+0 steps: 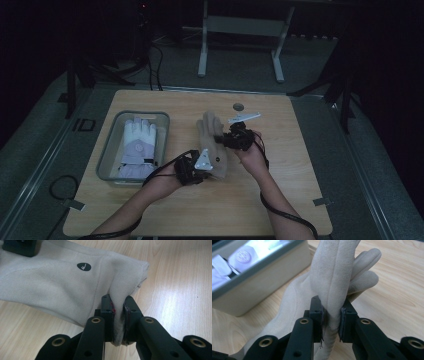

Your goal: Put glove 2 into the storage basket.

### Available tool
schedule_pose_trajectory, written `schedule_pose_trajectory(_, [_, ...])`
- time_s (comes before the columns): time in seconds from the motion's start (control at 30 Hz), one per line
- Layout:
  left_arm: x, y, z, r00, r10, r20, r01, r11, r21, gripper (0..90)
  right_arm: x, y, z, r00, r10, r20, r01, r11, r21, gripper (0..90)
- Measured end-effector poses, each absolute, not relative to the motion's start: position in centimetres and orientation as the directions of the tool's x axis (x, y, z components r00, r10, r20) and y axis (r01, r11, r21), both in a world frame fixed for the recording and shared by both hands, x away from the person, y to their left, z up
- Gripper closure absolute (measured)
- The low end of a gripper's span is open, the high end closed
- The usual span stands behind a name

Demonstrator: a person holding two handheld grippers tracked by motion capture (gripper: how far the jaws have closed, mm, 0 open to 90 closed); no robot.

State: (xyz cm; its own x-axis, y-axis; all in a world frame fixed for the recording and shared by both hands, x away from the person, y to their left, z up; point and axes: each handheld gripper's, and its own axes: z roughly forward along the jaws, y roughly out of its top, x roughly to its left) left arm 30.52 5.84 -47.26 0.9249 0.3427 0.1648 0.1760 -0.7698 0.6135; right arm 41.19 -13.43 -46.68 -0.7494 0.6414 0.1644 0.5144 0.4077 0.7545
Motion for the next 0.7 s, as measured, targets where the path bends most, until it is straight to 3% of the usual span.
schedule_pose_trajectory(0.7, [29.8,11.1,-44.6,0.902,0.386,0.194,0.205,-0.778,0.595,81.4,41.4,-7.2,-43.3,-0.807,0.575,0.136,0.442,0.435,0.784,76.6])
